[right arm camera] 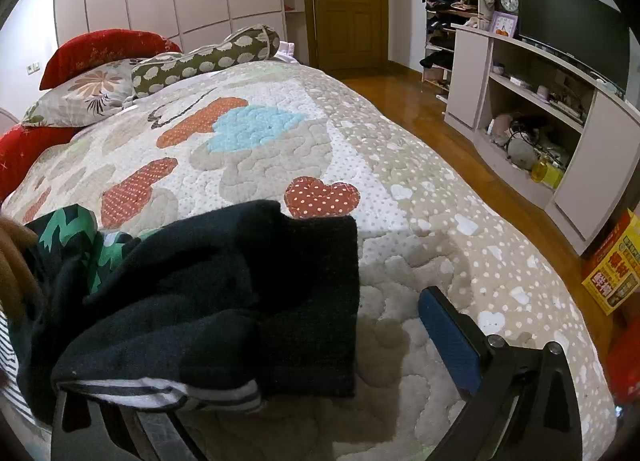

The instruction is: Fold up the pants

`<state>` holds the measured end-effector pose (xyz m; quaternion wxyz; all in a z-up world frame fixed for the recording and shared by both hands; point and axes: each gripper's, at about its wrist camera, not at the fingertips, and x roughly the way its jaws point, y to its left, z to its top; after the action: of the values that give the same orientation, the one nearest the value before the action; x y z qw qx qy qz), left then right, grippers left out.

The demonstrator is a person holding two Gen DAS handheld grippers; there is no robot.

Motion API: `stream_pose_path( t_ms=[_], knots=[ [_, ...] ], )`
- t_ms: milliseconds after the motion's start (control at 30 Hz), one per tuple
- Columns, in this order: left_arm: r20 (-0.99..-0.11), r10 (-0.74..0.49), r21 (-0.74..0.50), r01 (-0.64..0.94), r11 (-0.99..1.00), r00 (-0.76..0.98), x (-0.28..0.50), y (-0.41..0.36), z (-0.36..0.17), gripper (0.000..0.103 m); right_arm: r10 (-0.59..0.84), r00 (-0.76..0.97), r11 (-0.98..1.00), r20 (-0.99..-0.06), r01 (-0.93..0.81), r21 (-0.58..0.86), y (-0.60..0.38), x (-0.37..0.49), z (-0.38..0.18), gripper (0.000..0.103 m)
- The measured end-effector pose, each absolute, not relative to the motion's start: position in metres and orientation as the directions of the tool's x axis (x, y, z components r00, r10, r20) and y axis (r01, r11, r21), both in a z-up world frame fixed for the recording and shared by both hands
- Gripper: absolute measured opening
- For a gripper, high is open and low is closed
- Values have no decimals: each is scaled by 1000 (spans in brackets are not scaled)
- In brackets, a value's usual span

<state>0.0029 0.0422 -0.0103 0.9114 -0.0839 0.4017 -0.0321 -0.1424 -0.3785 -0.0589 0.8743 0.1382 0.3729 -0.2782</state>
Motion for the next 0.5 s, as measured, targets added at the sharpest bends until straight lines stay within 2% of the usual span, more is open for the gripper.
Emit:
stream_pose_path(
  t_ms=[500],
  knots=[
    [-710,-166,-154,80,985,684,-18,6,2,103,-382,568,807,-728,590,37,-379,-144,-59,103]
  ],
)
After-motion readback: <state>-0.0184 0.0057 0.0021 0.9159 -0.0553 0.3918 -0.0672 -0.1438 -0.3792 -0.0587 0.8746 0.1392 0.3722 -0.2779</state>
